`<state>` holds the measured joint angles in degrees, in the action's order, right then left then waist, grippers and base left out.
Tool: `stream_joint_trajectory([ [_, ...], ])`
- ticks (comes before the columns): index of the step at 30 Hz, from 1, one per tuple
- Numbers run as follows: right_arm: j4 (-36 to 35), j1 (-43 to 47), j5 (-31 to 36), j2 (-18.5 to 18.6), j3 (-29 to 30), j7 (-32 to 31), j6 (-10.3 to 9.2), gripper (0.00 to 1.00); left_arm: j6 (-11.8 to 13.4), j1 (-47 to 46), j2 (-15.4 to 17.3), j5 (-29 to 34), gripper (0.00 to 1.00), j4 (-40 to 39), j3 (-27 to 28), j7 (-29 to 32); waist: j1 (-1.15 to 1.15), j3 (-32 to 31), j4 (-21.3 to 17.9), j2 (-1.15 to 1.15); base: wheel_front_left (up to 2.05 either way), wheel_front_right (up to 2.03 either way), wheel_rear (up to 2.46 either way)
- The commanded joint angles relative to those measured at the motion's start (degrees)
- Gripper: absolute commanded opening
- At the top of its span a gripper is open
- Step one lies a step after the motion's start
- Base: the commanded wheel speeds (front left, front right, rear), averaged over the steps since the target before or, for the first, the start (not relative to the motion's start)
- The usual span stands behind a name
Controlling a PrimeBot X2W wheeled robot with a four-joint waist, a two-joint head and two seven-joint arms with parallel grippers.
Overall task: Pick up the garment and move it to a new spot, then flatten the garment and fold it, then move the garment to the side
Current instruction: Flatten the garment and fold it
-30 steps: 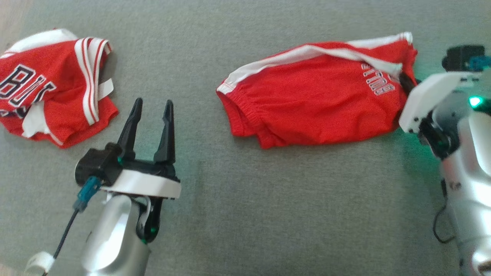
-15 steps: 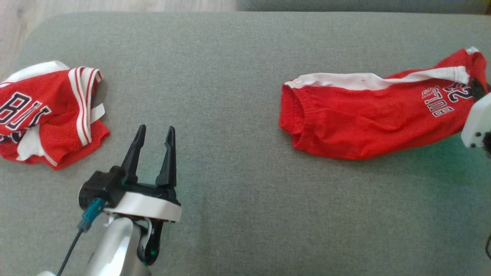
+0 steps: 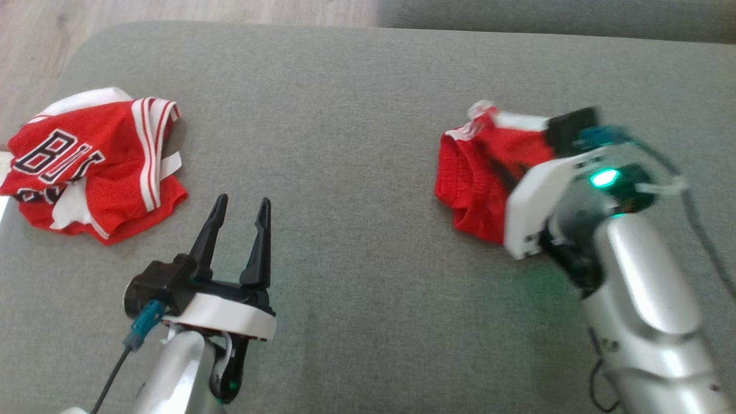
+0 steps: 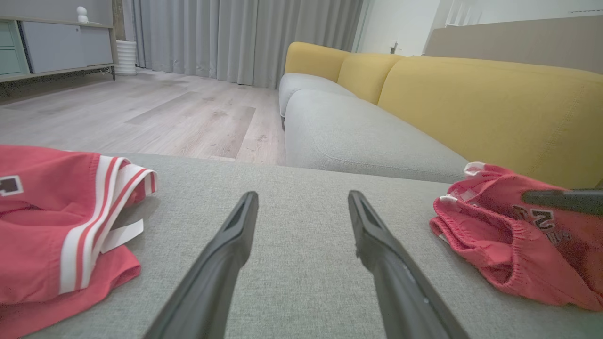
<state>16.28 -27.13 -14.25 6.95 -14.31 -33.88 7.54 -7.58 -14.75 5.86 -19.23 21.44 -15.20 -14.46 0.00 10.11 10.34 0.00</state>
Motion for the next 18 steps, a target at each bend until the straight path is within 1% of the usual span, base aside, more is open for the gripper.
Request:
stream_joint_trajectory([
  [1,0.1,-3.6,-0.7,-1.1,-2.6,0.6,-0.05,0.0,0.1,-0.8,0.8,-0.7,1.0,-1.4,1.1,-0.5,0.0,0.0,0.5,0.0,0.0,0.0,0.0],
  [2,0.1,-3.6,-0.7,-1.1,-2.6,0.6,-0.05,0.0,0.1,-0.8,0.8,-0.7,1.0,-1.4,1.1,-0.5,0.0,0.0,0.5,0.0,0.0,0.0,0.0],
  [3,3.2,-4.7,-1.1,-1.9,-4.4,1.4,-0.05,0.0,0.1,-0.9,0.7,-0.9,1.0,-1.4,0.7,-0.5,0.0,0.1,1.0,0.0,0.0,0.0,0.0],
  [4,3.2,-4.7,-1.1,-1.9,-4.4,1.4,-0.05,0.0,0.1,-0.9,0.7,-0.9,1.0,-1.4,0.7,-0.5,0.0,0.1,1.0,0.0,0.0,0.0,0.0],
  [7,7.7,-6.5,-2.3,-2.8,-5.9,3.2,-0.05,0.0,0.1,-0.8,0.7,-1.1,1.0,-1.3,0.4,-0.5,0.0,0.1,1.4,0.0,0.0,0.0,0.0],
  [8,8.8,-7.1,-3.0,-3.1,-6.2,4.2,-0.05,0.26,0.1,-0.7,0.8,-1.2,1.0,-1.3,0.3,-0.5,0.0,0.1,1.5,0.0,0.0,0.0,0.0],
  [9,9.9,-7.6,-3.7,-3.3,-6.2,5.6,-0.05,1.0,0.1,-0.7,0.8,-1.3,1.0,-1.2,0.3,-0.5,0.0,0.1,1.6,0.0,0.0,0.0,0.0],
  [14,11.6,-10.1,-8.6,-3.9,-5.3,13.4,-0.05,1.0,0.1,-0.1,0.9,-1.4,1.0,-0.9,0.8,-0.5,0.0,-1.1,1.2,0.0,0.0,0.0,0.0],
  [16,10.6,-10.3,-11.0,-3.9,-3.9,16.4,-0.05,1.0,0.1,0.4,1.0,-1.4,1.0,-0.8,0.9,-0.5,0.0,-2.1,0.9,0.0,0.0,0.0,0.0],
  [18,9.5,-9.7,-11.3,-2.9,-2.6,18.6,-0.05,1.0,0.1,1.1,1.1,-1.4,1.0,-0.8,1.2,-0.5,0.0,-3.3,0.4,0.0,0.0,0.0,0.0],
])
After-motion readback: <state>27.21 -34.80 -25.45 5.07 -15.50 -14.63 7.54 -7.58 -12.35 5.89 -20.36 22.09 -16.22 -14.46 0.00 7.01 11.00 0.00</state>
